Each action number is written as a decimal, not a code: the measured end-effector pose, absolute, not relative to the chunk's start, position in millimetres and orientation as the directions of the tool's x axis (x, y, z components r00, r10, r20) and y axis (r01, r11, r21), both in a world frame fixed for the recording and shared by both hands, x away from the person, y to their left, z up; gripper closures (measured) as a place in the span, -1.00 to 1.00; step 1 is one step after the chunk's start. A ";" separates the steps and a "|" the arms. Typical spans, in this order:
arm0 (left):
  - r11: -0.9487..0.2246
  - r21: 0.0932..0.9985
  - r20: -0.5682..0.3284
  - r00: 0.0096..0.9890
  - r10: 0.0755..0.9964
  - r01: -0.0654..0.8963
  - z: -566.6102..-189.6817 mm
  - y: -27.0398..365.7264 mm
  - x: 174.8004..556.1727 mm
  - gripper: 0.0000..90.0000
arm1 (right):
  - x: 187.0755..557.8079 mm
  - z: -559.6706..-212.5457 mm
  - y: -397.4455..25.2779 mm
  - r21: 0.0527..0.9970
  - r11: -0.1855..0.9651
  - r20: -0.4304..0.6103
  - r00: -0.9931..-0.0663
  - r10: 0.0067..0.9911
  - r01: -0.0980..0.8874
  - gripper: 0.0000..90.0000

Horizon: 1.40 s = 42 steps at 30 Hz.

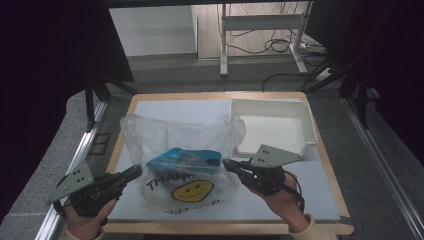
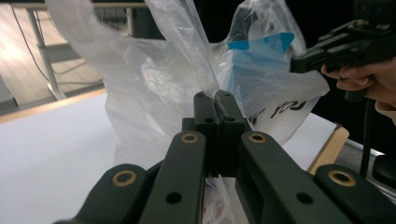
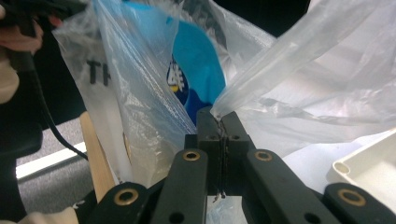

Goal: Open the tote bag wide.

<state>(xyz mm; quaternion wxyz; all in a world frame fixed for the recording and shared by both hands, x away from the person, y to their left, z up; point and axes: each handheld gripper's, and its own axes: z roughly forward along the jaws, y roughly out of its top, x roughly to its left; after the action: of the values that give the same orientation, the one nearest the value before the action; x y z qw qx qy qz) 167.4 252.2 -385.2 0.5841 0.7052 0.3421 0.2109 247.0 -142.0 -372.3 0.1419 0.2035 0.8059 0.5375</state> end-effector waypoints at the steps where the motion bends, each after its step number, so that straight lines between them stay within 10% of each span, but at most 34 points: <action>1: -0.084 0.968 -0.102 0.677 0.729 0.236 -385.2 252.2 167.4 1.00 | 248.6 -374.3 -141.2 0.922 0.342 -0.005 -0.877 0.480 0.182 0.96; 42: -0.071 0.980 -0.077 0.677 0.732 0.188 -377.4 259.7 140.8 1.00 | 254.0 -378.9 -144.0 0.920 0.327 0.024 -0.863 0.505 0.217 0.96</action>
<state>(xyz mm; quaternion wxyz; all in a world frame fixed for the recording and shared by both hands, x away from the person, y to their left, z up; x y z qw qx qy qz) 140.8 259.7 -377.4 0.5959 0.6952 0.3309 0.2281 254.0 -144.0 -378.9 0.1344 0.2245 0.8033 0.5351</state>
